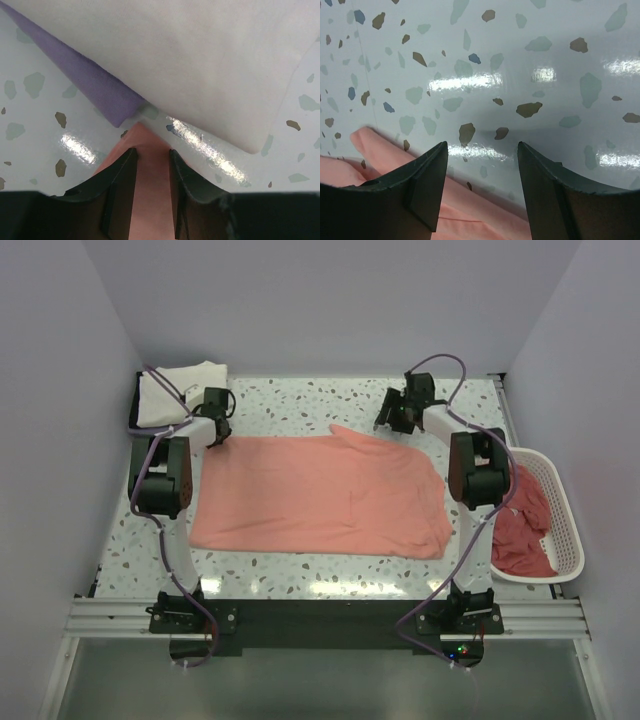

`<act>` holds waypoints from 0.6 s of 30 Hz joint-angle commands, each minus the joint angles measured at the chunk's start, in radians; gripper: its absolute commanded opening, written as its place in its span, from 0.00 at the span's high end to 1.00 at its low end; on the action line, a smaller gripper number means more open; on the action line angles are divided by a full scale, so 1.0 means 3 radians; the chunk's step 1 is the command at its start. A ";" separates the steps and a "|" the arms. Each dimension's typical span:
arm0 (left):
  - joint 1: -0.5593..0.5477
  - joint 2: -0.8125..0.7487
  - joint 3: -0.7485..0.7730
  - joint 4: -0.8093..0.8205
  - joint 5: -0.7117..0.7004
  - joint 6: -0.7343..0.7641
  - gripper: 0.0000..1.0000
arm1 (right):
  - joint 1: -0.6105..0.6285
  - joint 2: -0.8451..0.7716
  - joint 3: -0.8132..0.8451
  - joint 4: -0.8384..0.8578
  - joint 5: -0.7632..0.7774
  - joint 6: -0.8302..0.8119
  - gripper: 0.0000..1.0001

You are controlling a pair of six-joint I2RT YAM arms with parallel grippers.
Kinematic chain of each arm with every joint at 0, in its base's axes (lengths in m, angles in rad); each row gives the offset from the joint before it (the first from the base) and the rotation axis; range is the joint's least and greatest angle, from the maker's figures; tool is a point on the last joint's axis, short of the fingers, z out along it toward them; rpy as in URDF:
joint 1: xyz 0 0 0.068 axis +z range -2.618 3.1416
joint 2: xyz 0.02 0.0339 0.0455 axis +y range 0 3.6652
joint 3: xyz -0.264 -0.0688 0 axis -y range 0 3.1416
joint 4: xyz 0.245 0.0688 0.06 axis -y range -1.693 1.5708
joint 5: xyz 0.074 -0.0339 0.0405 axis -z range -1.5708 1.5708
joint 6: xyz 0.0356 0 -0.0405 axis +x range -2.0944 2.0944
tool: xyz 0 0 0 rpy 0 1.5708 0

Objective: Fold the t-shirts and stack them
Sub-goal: Fold the tshirt

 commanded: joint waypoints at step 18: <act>0.0094 0.0134 -0.0110 0.0205 0.0255 -0.0114 0.64 | 0.0470 -0.0040 0.0043 -0.0364 0.0051 -0.0376 0.39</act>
